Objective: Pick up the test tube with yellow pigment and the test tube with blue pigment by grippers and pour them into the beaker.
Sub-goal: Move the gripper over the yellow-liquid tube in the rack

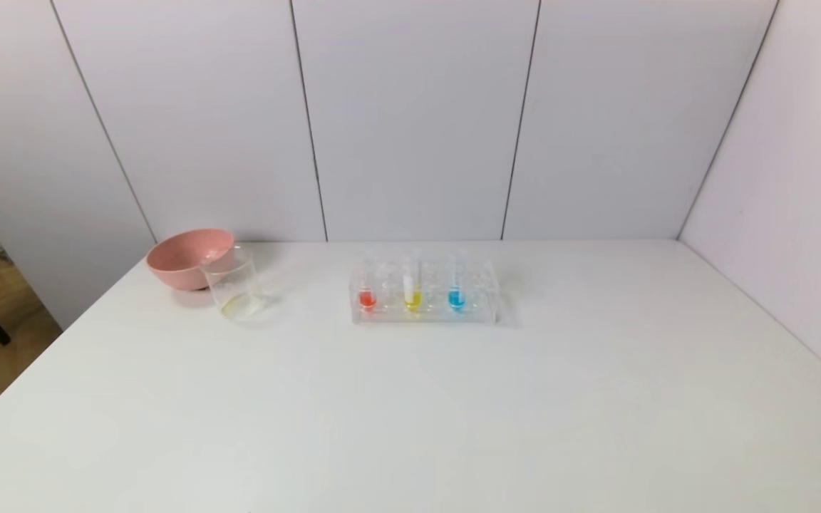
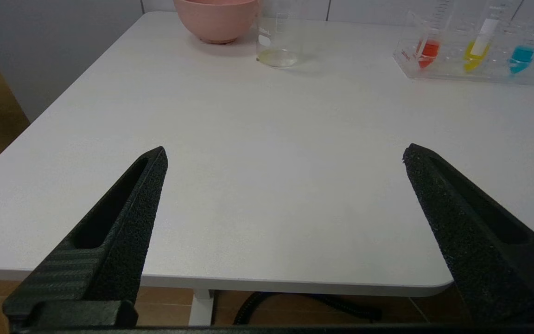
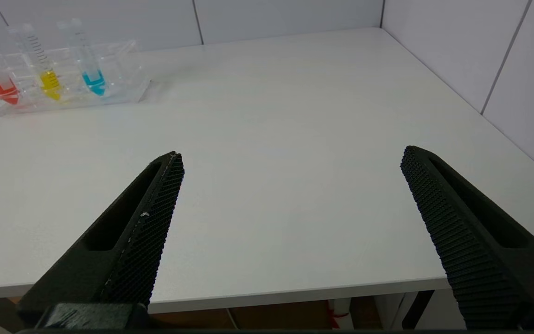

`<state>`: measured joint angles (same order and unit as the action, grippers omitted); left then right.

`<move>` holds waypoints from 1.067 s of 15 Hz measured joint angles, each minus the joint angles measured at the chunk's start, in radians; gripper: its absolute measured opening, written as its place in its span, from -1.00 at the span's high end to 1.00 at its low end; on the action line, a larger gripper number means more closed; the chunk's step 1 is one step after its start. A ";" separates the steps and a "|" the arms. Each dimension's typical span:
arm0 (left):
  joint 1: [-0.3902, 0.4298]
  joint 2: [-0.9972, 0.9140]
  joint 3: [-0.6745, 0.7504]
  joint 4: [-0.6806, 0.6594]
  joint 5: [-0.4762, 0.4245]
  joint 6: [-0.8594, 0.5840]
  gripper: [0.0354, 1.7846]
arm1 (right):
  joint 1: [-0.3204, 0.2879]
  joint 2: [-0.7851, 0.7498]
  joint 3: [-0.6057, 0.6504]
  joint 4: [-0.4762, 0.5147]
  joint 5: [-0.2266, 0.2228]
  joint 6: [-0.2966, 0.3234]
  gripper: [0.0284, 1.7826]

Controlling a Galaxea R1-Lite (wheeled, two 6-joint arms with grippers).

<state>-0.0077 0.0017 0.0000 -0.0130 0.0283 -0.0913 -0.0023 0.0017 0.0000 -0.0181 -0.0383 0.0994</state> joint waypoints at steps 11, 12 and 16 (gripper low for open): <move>0.000 0.000 -0.025 0.013 0.005 0.008 -0.99 | 0.000 0.000 0.000 0.000 0.000 0.000 -0.92; 0.000 0.003 -0.058 0.030 0.002 0.009 -0.99 | 0.000 0.000 0.000 0.000 0.000 0.000 -0.92; 0.000 0.080 -0.220 0.139 -0.039 0.006 -0.99 | 0.000 0.000 0.000 0.000 0.000 0.000 -0.92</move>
<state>-0.0077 0.0813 -0.2202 0.1260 -0.0104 -0.0851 -0.0019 0.0017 0.0000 -0.0181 -0.0383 0.0994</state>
